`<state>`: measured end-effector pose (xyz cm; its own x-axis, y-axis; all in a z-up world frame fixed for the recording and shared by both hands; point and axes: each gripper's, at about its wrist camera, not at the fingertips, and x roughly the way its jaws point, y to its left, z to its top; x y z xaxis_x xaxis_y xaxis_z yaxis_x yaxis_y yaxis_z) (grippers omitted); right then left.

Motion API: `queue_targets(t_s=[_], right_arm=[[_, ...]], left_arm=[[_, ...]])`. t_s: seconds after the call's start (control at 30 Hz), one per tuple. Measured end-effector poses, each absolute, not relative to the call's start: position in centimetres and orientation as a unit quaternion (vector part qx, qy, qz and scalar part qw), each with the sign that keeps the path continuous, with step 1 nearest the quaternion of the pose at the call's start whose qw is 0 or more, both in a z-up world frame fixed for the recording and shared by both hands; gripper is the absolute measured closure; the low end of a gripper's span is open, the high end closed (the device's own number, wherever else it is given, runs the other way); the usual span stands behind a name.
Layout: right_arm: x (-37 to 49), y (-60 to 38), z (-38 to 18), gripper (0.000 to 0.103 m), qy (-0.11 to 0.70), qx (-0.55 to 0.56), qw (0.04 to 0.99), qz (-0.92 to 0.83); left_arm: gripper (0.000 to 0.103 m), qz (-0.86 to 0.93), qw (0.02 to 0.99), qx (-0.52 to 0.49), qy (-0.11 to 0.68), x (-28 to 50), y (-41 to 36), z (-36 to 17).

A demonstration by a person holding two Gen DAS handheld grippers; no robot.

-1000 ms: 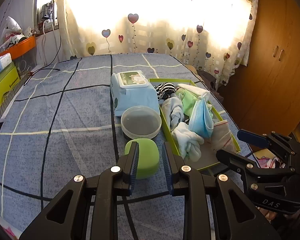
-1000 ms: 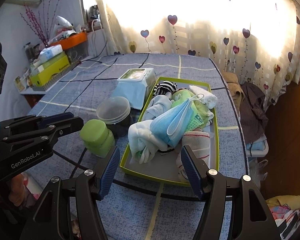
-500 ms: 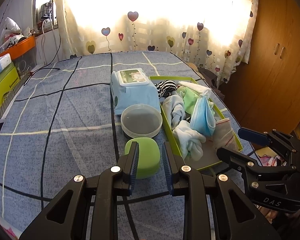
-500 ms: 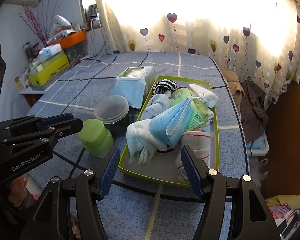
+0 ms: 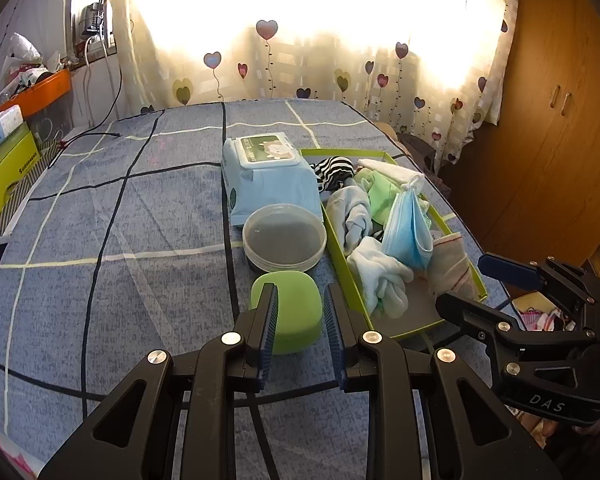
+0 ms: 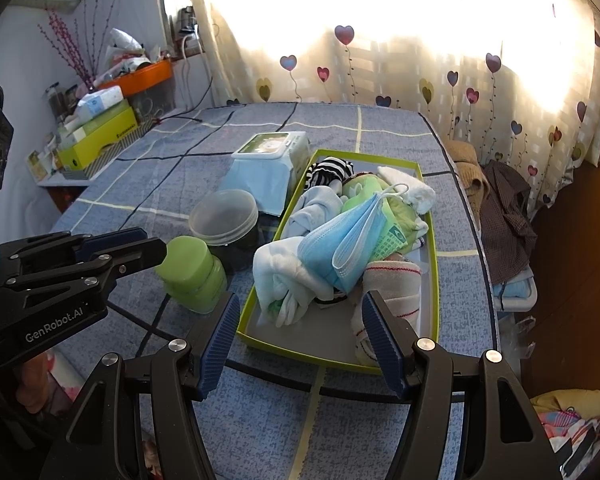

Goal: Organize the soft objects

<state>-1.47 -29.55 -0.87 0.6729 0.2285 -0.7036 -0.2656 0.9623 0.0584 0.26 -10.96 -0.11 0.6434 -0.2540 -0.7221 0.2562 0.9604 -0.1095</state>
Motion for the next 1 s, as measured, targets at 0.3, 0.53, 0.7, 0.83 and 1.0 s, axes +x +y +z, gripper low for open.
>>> queue_targets(t_s=[0.3,0.53,0.7,0.83,1.0], right_arm=[[-1.40,-29.54,-0.88,0.039,0.382,-0.025,0.914,0.135],[-1.44,-29.52,-1.04,0.039,0.381,-0.023,0.914,0.137],[-1.51,-29.43,-1.23,0.039,0.381,-0.023,0.914,0.139],[-1.51,-29.44,-1.24,0.039,0.382,-0.022,0.914,0.138],[-1.39,-29.48,-1.11,0.038,0.383,-0.023,0.913,0.139]], left_arm=[[0.078,-0.140,0.905,0.002,0.400,0.24,-10.97,-0.14],[0.078,-0.141,0.905,0.002,0.402,0.28,-10.93,-0.22],[0.078,-0.141,0.905,0.002,0.402,0.27,-10.93,-0.22],[0.078,-0.141,0.905,0.002,0.402,0.32,-10.92,-0.21],[0.078,-0.141,0.903,0.002,0.405,0.32,-11.01,-0.42]])
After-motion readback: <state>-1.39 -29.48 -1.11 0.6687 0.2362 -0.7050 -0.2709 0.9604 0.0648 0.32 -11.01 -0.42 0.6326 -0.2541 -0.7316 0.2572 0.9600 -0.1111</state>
